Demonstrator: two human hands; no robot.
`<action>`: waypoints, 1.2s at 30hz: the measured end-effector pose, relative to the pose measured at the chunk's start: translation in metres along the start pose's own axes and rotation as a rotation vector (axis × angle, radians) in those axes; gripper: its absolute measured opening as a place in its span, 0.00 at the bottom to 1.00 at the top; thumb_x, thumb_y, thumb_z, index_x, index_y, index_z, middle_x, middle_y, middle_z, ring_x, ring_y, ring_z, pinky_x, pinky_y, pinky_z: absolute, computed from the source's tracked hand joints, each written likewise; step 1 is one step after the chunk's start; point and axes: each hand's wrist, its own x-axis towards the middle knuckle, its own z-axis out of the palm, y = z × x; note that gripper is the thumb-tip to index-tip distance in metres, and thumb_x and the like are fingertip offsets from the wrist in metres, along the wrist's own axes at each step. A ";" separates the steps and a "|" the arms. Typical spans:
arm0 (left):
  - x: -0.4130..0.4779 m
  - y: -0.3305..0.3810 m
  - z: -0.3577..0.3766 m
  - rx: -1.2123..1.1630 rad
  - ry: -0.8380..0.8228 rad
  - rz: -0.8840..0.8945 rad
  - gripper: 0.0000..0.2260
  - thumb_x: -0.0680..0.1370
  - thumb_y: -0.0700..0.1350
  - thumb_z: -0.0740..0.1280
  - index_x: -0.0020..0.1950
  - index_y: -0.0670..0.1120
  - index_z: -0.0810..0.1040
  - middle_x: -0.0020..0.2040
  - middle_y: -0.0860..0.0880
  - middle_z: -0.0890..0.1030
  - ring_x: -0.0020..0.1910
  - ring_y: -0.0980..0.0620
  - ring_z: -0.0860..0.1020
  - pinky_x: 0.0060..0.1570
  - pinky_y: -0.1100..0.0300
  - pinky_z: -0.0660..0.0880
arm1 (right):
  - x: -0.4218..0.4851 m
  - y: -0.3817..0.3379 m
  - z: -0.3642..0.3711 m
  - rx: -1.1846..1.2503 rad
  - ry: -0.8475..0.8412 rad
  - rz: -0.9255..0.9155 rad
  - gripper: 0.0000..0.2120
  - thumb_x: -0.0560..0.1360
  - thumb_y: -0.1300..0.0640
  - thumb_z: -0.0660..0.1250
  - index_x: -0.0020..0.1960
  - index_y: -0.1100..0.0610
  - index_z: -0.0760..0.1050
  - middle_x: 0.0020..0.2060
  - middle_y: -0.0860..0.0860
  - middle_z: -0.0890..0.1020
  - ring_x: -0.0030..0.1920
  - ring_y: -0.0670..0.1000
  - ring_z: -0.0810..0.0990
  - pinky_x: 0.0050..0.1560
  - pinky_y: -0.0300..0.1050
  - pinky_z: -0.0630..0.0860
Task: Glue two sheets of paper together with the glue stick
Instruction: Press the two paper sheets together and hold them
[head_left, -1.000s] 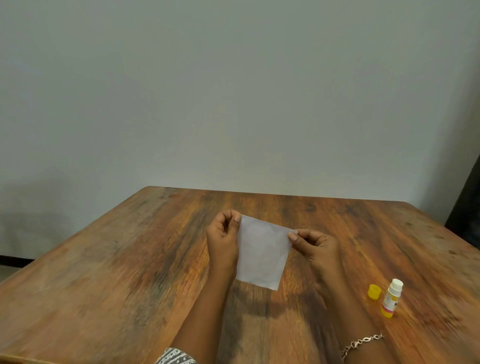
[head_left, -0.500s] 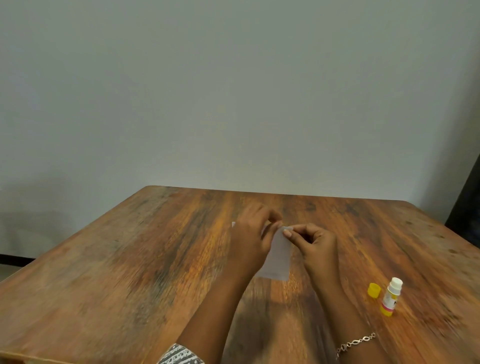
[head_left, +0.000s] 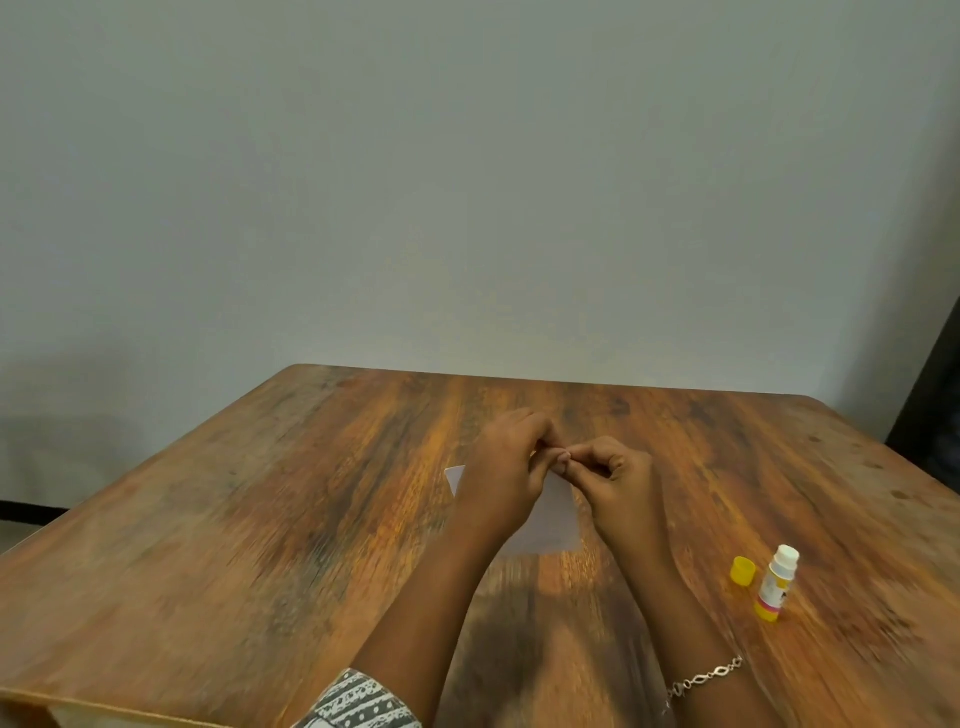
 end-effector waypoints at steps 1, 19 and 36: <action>0.000 -0.001 0.000 0.004 0.001 0.005 0.04 0.72 0.36 0.68 0.38 0.39 0.76 0.36 0.44 0.78 0.36 0.54 0.70 0.35 0.69 0.61 | 0.000 -0.001 0.000 0.003 -0.008 0.002 0.03 0.69 0.66 0.70 0.39 0.60 0.81 0.35 0.55 0.81 0.39 0.52 0.80 0.41 0.47 0.78; 0.000 -0.011 -0.015 -0.171 0.223 -0.023 0.10 0.74 0.44 0.59 0.39 0.39 0.74 0.34 0.53 0.73 0.34 0.61 0.72 0.34 0.69 0.67 | 0.000 0.010 -0.007 -0.084 -0.204 0.072 0.02 0.69 0.63 0.71 0.38 0.59 0.80 0.33 0.46 0.78 0.37 0.45 0.76 0.37 0.35 0.69; -0.012 -0.026 -0.016 -0.542 0.400 -0.388 0.08 0.76 0.39 0.63 0.38 0.47 0.74 0.34 0.52 0.75 0.34 0.64 0.73 0.36 0.73 0.70 | -0.008 0.020 -0.012 0.375 0.001 0.302 0.02 0.69 0.66 0.69 0.39 0.61 0.80 0.37 0.56 0.83 0.39 0.50 0.81 0.43 0.41 0.79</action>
